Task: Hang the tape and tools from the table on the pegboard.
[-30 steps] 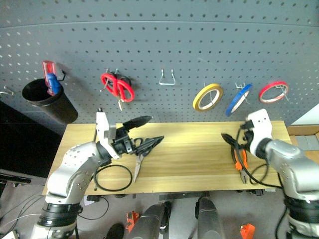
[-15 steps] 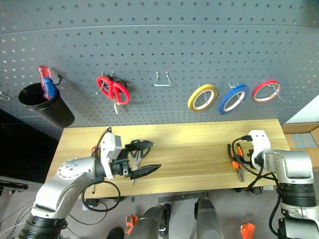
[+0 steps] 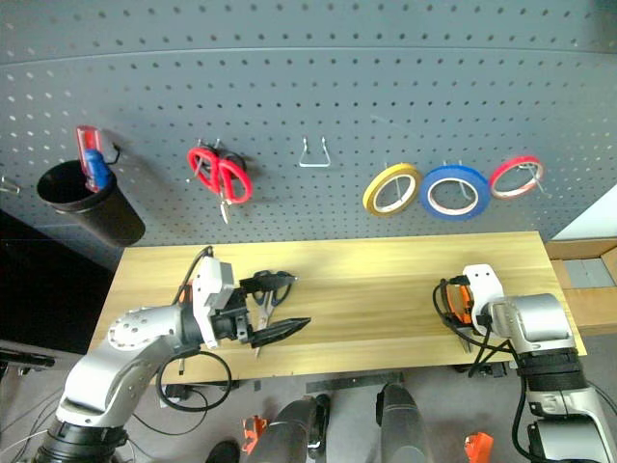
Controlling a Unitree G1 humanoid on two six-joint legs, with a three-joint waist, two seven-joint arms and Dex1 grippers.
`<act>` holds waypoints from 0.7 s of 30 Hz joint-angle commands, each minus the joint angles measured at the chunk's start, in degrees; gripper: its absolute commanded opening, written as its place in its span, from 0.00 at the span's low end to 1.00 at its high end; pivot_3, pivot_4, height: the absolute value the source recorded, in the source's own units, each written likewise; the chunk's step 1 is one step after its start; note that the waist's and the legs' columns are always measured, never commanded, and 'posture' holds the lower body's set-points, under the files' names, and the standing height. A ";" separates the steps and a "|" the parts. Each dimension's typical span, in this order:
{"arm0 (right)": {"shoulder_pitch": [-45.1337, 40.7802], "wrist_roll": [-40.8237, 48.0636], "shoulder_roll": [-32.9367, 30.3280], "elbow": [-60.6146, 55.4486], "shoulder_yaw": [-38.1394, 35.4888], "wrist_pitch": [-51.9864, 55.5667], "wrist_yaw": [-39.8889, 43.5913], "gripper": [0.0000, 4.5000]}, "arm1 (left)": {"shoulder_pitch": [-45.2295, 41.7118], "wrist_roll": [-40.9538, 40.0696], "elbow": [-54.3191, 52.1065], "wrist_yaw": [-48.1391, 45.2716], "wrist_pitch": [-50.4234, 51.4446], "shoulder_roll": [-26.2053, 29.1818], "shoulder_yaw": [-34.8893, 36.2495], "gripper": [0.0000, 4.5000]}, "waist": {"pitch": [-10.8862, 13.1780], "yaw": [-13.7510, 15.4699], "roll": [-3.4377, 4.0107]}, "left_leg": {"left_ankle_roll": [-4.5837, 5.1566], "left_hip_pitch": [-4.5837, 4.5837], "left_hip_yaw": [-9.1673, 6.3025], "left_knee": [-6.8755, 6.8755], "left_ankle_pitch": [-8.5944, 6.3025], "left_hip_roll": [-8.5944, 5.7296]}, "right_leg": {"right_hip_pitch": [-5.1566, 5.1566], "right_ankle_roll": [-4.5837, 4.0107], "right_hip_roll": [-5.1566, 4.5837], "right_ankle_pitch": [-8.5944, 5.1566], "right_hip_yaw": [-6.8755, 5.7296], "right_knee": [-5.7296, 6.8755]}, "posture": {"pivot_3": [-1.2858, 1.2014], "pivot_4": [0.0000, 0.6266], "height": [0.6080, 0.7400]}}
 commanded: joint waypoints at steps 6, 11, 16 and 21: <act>-2.48 -3.91 1.86 5.45 0.72 -4.47 -1.93 0.79 | 0.70 -1.27 -3.78 0.83 0.87 1.24 1.98 1.00 | 0.00 0.16 0.00 | 0.00 0.01 0.00 0.00 0.00 0.00 | 0.00 0.00 0.01 0.00 0.01 0.02 | 0.47 0.45 1.00; -2.27 -3.81 0.42 4.14 0.45 -3.04 -0.22 0.48 | 0.15 -0.83 -2.31 0.51 0.35 1.85 2.64 1.00 | 0.00 0.70 0.00 | 0.00 0.00 -0.02 0.00 0.00 0.00 | 0.01 0.00 0.01 0.00 -0.01 -0.02 | 0.47 0.45 1.00; 1.36 -0.32 -6.60 -6.48 1.41 0.43 6.77 0.48 | -0.22 -0.62 -1.62 0.29 0.04 1.74 2.58 1.00 | 0.00 1.05 0.02 | 0.00 -0.06 -0.05 -0.03 0.00 -0.01 | -0.04 0.00 0.00 0.00 -0.05 -0.05 | 0.46 0.46 1.00; 12.25 20.36 -16.09 -36.91 -12.55 -8.51 32.32 0.48 | -1.30 -1.04 -0.64 0.62 -0.09 1.11 3.49 1.00 | 0.02 1.15 0.10 | 0.00 -0.15 -0.09 -0.10 -0.01 0.03 | -0.10 0.03 0.02 -0.02 -0.12 -0.16 | 0.46 0.45 1.00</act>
